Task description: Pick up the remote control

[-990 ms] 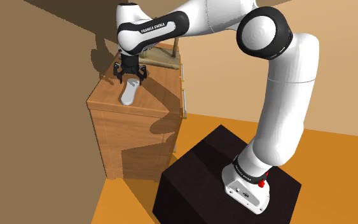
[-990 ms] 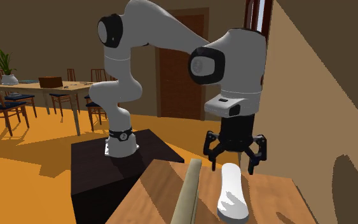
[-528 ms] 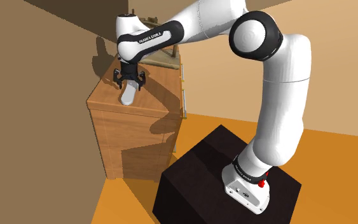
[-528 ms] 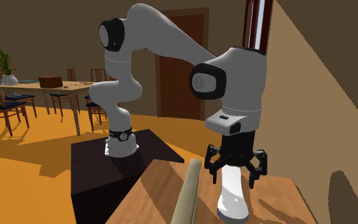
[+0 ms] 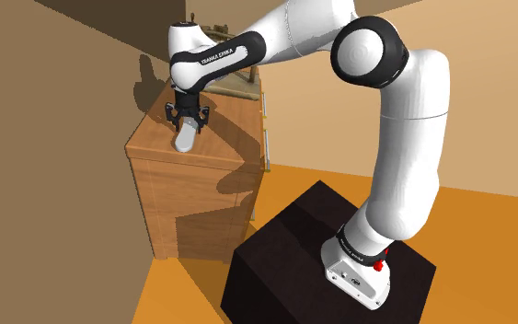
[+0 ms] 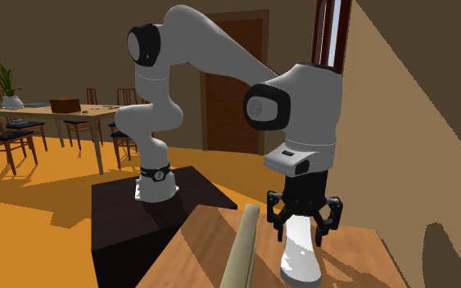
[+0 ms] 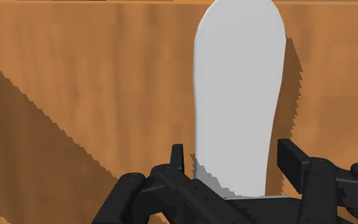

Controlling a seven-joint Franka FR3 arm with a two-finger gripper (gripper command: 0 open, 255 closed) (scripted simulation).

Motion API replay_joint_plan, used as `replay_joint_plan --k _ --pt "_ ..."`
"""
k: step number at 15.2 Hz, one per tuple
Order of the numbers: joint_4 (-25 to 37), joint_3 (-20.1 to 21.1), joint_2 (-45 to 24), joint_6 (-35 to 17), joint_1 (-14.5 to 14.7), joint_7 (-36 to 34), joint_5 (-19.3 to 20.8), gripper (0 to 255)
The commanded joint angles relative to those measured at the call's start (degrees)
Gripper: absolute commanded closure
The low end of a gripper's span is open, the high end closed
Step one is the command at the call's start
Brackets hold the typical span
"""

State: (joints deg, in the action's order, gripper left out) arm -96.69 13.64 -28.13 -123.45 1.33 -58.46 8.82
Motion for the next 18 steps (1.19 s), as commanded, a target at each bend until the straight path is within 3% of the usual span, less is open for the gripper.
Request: replay_joint_plan --k 1,18 --pt "-0.1 0.0 -0.1 0.0 0.0 0.0 0.0 255" --pt "5.1 0.8 4.5 9.7 -0.3 1.1 -1.5 255"
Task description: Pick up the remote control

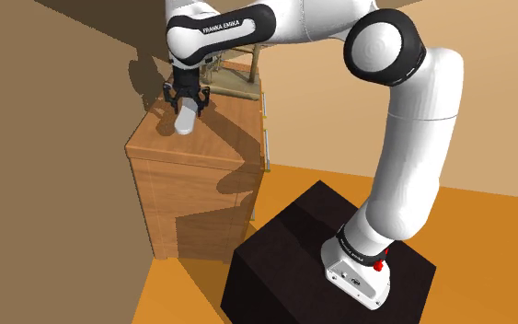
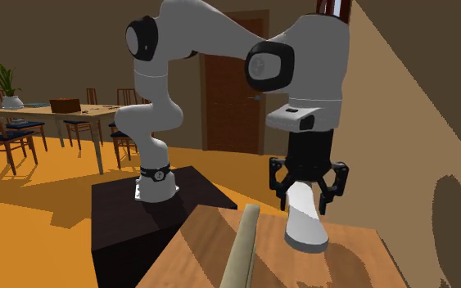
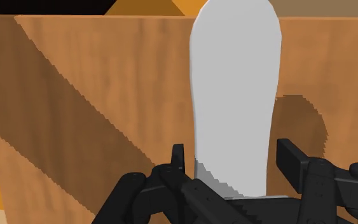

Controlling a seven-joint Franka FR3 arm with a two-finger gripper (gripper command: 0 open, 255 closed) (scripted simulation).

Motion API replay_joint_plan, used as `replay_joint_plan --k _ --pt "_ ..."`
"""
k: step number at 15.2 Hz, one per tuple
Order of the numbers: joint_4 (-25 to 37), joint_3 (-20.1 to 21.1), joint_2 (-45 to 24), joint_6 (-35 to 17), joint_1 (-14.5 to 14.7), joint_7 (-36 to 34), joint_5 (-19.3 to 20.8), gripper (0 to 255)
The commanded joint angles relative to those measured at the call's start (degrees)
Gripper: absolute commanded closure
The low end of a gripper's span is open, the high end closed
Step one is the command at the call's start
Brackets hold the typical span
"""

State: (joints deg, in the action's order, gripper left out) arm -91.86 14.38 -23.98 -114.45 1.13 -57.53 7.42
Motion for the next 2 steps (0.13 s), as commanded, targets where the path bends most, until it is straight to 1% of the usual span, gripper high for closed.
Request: replay_joint_plan --k 1,2 --pt "0.4 0.0 0.4 0.8 -0.1 0.2 -0.1 255" --pt "0.4 0.0 0.4 0.8 -0.1 0.2 -0.1 255"
